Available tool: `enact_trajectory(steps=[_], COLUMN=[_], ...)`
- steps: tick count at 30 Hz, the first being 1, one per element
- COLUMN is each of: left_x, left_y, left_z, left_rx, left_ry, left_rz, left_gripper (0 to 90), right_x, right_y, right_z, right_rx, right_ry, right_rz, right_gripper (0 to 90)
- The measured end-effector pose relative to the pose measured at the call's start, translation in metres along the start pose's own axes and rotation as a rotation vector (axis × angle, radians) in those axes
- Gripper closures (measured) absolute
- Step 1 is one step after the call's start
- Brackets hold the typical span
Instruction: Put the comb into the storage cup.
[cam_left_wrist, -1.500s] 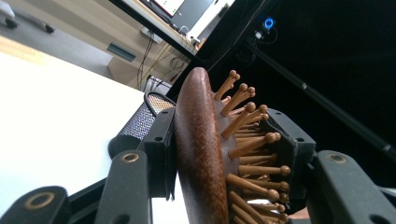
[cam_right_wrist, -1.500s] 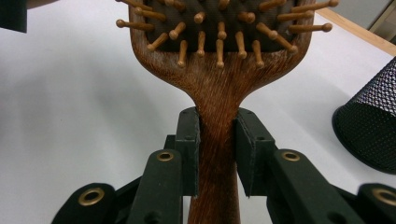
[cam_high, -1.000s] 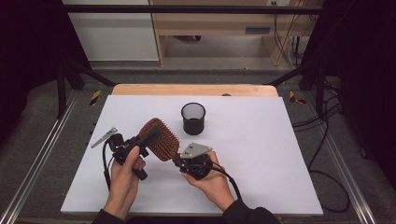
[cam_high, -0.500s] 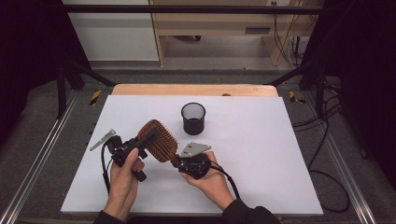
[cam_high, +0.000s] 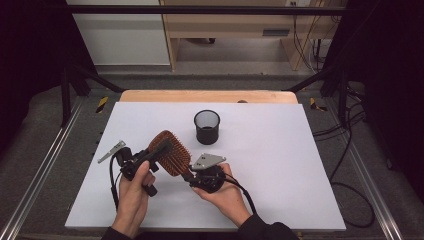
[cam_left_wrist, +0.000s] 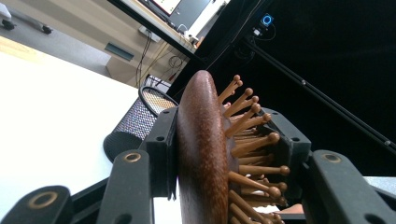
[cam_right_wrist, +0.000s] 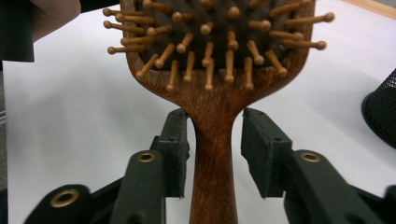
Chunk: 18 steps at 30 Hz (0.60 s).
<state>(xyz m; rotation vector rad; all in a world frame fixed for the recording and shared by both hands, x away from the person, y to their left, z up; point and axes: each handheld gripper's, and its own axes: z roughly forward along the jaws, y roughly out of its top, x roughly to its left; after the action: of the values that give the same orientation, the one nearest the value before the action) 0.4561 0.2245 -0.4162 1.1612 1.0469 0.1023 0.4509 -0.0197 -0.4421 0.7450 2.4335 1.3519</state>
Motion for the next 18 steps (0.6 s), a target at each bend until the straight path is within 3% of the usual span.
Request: enact_trajectory(steps=[4, 14, 18], left_x=[0.001, 0.008, 0.010], left_y=[0.001, 0.006, 0.008], left_z=[-0.001, -0.008, -0.010], left_rx=[-0.009, -0.045, -0.056], left_ry=[0.002, 0.012, 0.017], left_rz=[-0.006, -0.045, -0.051], left_gripper=[52.0, 52.0, 51.9], right_x=[-0.002, -0.016, -0.023], right_y=[0.001, 0.003, -0.001], right_z=[-0.005, -0.023, -0.023], right_rx=[-0.009, -0.090, -0.071], right_ry=[0.003, -0.010, -0.030], right_rz=[0.009, 0.053, 0.037], right_gripper=[50.7, 28.9, 21.3])
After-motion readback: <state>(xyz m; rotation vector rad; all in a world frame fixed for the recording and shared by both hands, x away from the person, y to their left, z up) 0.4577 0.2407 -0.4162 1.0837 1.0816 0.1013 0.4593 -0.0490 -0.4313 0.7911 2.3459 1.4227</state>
